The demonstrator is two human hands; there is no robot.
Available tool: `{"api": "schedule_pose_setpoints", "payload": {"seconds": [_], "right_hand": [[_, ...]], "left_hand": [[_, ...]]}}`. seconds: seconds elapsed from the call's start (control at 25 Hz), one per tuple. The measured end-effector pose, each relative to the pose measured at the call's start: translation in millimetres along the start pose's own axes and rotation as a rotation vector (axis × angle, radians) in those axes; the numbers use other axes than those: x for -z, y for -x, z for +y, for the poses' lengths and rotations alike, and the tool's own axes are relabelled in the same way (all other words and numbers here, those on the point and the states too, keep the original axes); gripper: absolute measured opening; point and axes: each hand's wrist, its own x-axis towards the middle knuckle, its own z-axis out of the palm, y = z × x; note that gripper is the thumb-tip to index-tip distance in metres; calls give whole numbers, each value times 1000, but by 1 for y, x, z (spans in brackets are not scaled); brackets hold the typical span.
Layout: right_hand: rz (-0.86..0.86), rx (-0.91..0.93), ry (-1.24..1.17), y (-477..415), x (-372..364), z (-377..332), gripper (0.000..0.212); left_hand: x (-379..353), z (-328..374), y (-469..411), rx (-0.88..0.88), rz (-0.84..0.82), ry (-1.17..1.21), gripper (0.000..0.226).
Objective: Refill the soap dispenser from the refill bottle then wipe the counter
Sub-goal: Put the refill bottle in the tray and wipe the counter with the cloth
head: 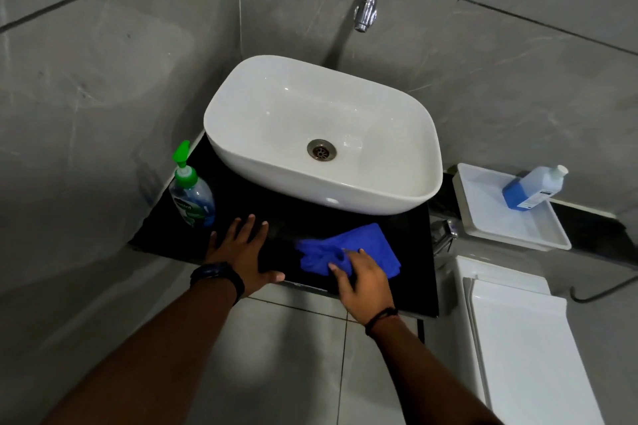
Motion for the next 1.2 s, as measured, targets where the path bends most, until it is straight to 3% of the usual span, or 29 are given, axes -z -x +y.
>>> {"api": "schedule_pose_setpoints", "payload": {"seconds": [0.12,0.2,0.32,0.52,0.64,0.8,0.92,1.08,1.2], "right_hand": [[256,-250,-325,-11,16,-5,32],[400,-353,-512,-21,35,-1,17],[598,-599,-765,-38,71,14,16],[769,-753,-905,-69,138,59,13],[823,-725,-881,-92,182,108,17],[691,-661,-776,-128,234,194,20],[505,-646,-675,-166,264,270,18],[309,-577,-576,-223,281,352,6],[93,-465,-347,-240,270,414,21]], "left_hand": [[0,4,0,8,2,-53,105],[5,6,-3,-16,24,-121,105],[19,20,-12,-181,92,-156,90],[33,126,-37,-314,154,354,53],[25,225,-56,-491,142,482,36],[10,351,-87,-648,167,520,20],[7,424,-140,-642,135,467,22],[-1,463,-218,-549,91,408,26],[-23,477,-267,-495,53,288,39]]}}
